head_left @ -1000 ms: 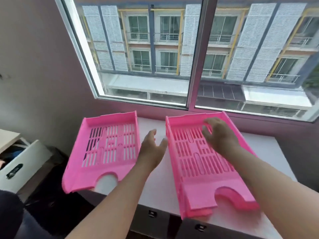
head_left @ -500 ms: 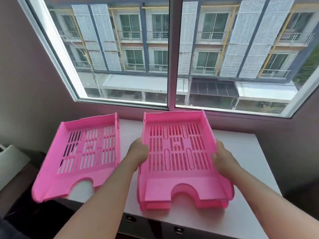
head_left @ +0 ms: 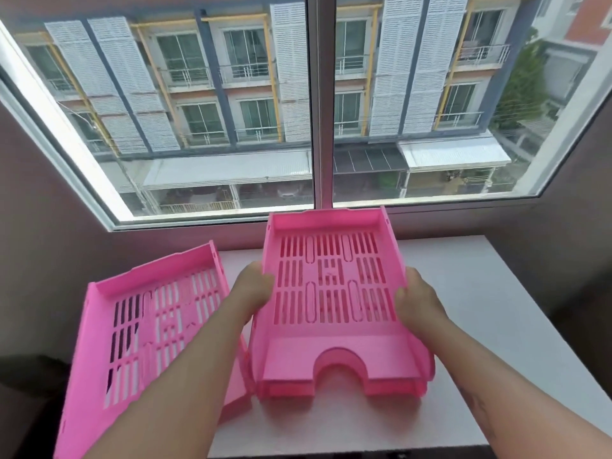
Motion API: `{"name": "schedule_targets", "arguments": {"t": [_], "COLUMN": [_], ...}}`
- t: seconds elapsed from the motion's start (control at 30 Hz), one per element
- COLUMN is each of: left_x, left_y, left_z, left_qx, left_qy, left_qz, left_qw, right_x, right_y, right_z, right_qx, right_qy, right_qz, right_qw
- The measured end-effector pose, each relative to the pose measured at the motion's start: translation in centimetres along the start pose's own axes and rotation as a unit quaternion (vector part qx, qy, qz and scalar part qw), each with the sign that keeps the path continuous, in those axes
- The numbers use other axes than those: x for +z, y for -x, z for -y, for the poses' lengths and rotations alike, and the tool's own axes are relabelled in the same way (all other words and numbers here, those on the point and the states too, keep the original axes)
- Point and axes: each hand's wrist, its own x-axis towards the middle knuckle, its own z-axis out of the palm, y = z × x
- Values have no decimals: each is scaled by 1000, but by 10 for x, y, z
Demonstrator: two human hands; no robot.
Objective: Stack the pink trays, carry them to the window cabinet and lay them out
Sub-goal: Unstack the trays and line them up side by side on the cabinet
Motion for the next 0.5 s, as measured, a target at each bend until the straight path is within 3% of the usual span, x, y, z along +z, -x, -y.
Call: {"name": "schedule_targets", "arguments": {"t": [0.3, 0.5], "left_x": [3, 59], "left_y": [2, 11], "left_z": [-19, -73], "left_qx": [47, 118], "left_qy": [-49, -105], "left_qz": [25, 51], "left_qw": [997, 986], "right_x": [-36, -103], "right_y": [16, 20], "right_z": [-12, -55], "right_qx": [15, 31], "right_qy": [-32, -21], "right_qz": [-13, -67], "right_qw": [999, 997]}}
